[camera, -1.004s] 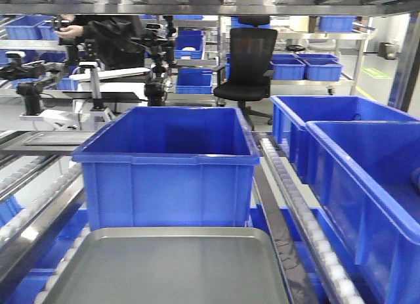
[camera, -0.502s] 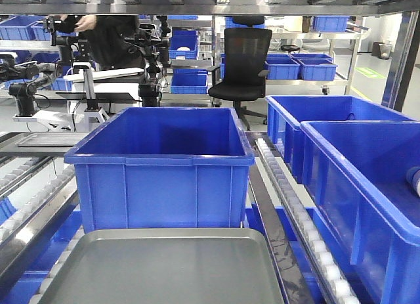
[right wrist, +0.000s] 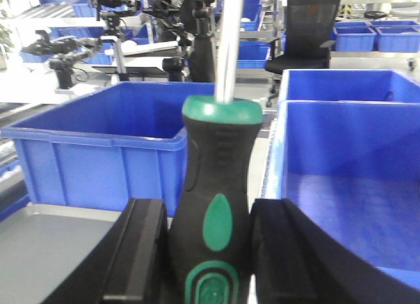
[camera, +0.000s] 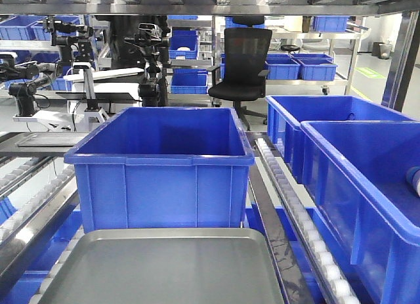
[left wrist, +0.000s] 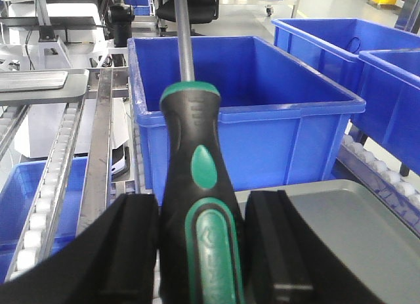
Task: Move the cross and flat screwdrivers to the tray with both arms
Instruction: 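Lower both held screwdrivers toward the grey metal tray, then open both grippers to release the screwdrivers onto the tray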
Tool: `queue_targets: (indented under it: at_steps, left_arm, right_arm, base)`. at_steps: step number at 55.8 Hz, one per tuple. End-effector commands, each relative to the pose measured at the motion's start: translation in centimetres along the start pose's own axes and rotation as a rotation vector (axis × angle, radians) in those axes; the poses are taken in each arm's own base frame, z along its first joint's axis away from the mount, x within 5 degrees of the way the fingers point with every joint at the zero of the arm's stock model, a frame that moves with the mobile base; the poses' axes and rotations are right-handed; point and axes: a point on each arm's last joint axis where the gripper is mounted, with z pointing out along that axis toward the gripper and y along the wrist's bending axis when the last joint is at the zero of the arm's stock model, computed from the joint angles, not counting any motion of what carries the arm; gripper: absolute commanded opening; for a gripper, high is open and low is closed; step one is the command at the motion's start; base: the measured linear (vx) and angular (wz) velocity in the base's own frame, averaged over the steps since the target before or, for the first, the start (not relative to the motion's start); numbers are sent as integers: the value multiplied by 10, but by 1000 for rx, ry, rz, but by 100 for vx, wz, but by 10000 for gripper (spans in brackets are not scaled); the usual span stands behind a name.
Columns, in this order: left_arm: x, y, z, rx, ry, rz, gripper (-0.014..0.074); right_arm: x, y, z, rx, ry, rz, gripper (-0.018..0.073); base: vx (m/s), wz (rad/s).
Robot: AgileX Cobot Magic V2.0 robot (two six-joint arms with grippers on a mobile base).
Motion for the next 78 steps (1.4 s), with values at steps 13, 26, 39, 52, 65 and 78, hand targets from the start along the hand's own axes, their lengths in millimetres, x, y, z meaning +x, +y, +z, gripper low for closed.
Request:
queue_targets:
  at_steps: [13, 26, 39, 52, 65, 78]
  left_arm:
    - [-12, -8, 11, 89, -38, -106, -6]
    - [0, -13, 77, 185, 150, -197, 0]
    - [30, -26, 145, 259, 326, -323, 0]
    - [68, -38, 185, 255, 408, -338, 0]
    - [88, -47, 214, 247, 435, -287, 0]
    - [99, -65, 226, 270, 437, -259, 0]
  right_arm:
    - [-12, 0, 29, -61, -10, 105, -8]
    - [11, 5, 120, -326, 246, 252, -8]
    - [57, 21, 204, -474, 470, 406, -8]
    - [114, 75, 258, -479, 624, 408, -8]
    - [137, 87, 282, -481, 703, 406, -8]
    - [141, 86, 288, -462, 698, 406, -8]
  base:
    - [0, 0]
    - [0, 0]
    - [0, 0]
    - [0, 0]
    - [0, 0]
    - [0, 0]
